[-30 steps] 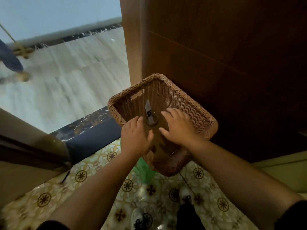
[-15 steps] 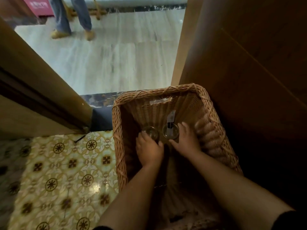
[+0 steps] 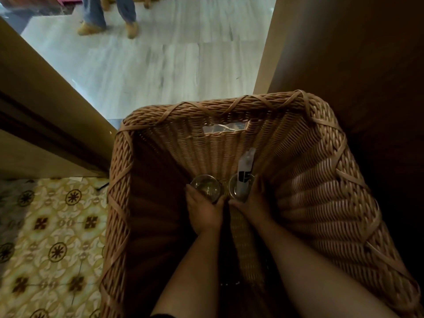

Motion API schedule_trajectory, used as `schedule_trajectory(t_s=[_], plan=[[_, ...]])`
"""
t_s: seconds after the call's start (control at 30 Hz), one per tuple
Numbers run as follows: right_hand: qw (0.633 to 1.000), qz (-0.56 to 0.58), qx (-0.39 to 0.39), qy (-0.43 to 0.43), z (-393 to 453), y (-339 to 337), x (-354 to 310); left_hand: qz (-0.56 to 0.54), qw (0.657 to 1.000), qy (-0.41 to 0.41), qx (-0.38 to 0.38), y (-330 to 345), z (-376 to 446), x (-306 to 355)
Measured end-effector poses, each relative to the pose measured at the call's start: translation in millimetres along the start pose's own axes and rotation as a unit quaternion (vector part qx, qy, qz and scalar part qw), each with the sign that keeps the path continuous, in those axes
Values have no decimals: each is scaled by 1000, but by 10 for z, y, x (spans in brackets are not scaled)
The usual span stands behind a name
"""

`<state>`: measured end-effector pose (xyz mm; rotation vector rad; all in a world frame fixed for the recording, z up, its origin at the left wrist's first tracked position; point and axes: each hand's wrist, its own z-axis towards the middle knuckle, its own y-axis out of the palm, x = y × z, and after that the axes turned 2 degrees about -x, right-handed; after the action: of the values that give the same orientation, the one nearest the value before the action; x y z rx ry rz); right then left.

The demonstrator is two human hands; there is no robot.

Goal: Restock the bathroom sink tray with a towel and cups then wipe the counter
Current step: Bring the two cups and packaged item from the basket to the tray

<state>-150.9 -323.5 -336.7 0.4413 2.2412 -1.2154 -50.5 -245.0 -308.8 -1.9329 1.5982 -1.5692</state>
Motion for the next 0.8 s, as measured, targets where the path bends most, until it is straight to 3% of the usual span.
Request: schedule_trajectory(t_s=[0.4,0.6,0.8], plan=[[998,45,39,-19,-269,-357,-203,-25,1000,10,9,-286,-254,162],[999,-25,23,3,-1125,-999,-772,-54,998,36,-9,-1140,-998,499],[993,-37,21,-110,-2005,-1722,-1363,-26,990,141,-2,-2173,-1664,683]])
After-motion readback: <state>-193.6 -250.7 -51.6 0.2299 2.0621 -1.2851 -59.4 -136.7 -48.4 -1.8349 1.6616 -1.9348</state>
